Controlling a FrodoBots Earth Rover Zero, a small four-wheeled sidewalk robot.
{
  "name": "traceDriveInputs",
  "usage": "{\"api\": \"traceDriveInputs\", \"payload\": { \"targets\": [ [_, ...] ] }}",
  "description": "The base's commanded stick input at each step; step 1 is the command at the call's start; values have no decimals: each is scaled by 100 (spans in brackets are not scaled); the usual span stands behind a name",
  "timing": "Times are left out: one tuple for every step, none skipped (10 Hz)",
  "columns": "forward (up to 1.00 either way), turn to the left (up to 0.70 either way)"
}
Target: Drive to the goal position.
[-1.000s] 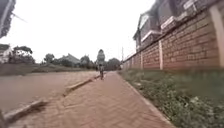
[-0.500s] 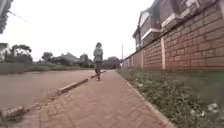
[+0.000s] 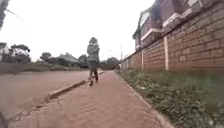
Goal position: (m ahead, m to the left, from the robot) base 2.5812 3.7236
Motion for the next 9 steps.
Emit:
{"api": "traceDriveInputs", "payload": {
  "targets": [
    [70,0],
    [70,0],
    [70,0],
    [70,0],
    [70,0],
    [70,0],
    [70,0],
    [70,0],
    [70,0]
  ]
}}
